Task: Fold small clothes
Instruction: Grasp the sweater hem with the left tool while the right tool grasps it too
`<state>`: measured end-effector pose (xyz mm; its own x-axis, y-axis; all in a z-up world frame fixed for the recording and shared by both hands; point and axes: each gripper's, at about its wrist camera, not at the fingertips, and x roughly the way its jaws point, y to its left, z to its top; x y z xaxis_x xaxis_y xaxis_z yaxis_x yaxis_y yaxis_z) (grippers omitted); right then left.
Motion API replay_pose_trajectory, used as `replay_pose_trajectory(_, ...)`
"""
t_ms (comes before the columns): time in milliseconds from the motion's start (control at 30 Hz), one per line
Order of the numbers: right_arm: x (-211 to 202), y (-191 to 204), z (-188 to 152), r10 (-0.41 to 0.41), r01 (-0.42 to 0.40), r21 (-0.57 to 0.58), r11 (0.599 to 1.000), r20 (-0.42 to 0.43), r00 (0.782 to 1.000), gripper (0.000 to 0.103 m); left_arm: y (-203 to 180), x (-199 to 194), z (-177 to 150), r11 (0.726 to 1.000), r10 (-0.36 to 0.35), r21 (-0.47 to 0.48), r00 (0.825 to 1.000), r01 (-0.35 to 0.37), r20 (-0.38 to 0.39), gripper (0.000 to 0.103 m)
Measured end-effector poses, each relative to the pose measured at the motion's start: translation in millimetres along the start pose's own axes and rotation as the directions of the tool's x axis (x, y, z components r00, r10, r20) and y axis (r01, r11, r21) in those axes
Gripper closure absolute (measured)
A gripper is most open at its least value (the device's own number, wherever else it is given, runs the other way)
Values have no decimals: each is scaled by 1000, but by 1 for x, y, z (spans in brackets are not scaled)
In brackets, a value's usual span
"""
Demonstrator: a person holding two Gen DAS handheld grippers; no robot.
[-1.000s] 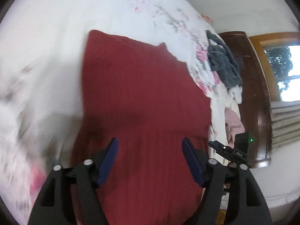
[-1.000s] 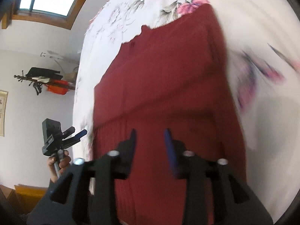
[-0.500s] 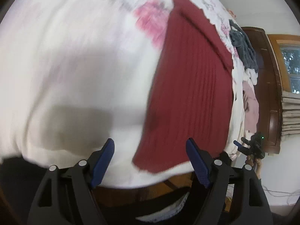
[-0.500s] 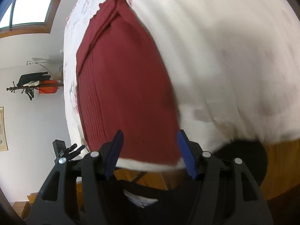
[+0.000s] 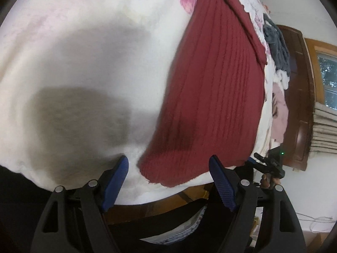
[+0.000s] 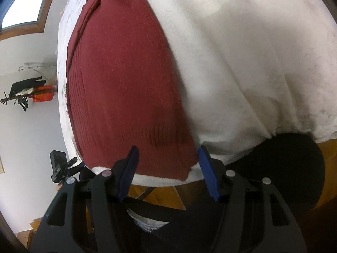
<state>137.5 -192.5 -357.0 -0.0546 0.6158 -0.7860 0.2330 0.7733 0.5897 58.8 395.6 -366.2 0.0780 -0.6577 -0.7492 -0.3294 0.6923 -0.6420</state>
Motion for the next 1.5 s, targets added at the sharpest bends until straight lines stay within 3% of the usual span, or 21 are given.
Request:
replay_pose_trajectory(100, 2, 2, -4, 30, -31, -5, 1000, -30, 999, 43, -5, 3, 0, 1000, -18, -3, 1000, 18, -4, 22)
replay_pose_trajectory(267, 3, 1, -1, 16, -16, -10, 1000, -34, 999, 43, -17, 13, 0, 999, -43, 23, 999, 44, -21, 22)
replay_pose_trajectory(333, 2, -8, 1, 20, -20, 15, 1000, -32, 999, 47, -12, 15, 1, 998, -54, 12, 998, 54, -30, 23)
replay_pose_trajectory(467, 5, -8, -3, 67, -66, 12, 998, -70, 995, 45, -16, 16, -3, 992, -125, 21, 991, 126, -37, 24)
replay_pose_trajectory(700, 11, -11, -2, 61, -60, 15, 998, -80, 995, 51, -6, 25, -1, 985, -163, -53, 986, 162, -23, 25)
replay_pose_trajectory(767, 13, -7, -5, 58, -58, -2, 998, -84, 995, 49, -15, 25, -3, 982, -187, -30, 982, 186, -33, 33)
replay_pose_trajectory(800, 13, -6, -6, 61, -62, -7, 998, -88, 994, 49, -18, 24, -4, 979, -203, -26, 978, 203, -38, 49)
replay_pose_trajectory(833, 12, -7, -7, 58, -60, -11, 998, -88, 994, 53, -20, 25, -5, 977, -215, -23, 975, 214, -49, 57)
replay_pose_trajectory(900, 11, -12, -7, 60, -60, 3, 998, -80, 995, 58, -18, 29, -7, 983, -185, -26, 981, 184, -56, 65)
replay_pose_trajectory(1100, 11, -11, -10, 44, -45, -8, 999, -70, 997, 59, -6, 36, -6, 980, -189, -67, 980, 185, -58, 69)
replay_pose_trajectory(1167, 10, -12, -10, 29, -29, -8, 1000, -64, 998, 70, -8, 37, -6, 980, -188, -70, 981, 184, -56, 85)
replay_pose_trajectory(1200, 9, -12, -11, 25, -26, -14, 1000, -58, 998, 86, -7, 36, -6, 980, -188, -72, 981, 183, -54, 96)
replay_pose_trajectory(1233, 6, -12, -11, 32, -33, -17, 999, -48, 998, 94, -8, 36, -7, 981, -184, -75, 982, 180, -50, 96)
replay_pose_trajectory(1267, 4, -13, -13, 37, -38, -17, 999, -37, 999, 96, -8, 34, -9, 980, -188, -81, 981, 184, -42, 96)
replay_pose_trajectory(1500, -24, -14, -31, 151, -152, 0, 988, 67, 986, 98, -13, 17, -21, 960, -266, -80, 964, 267, 32, 97)
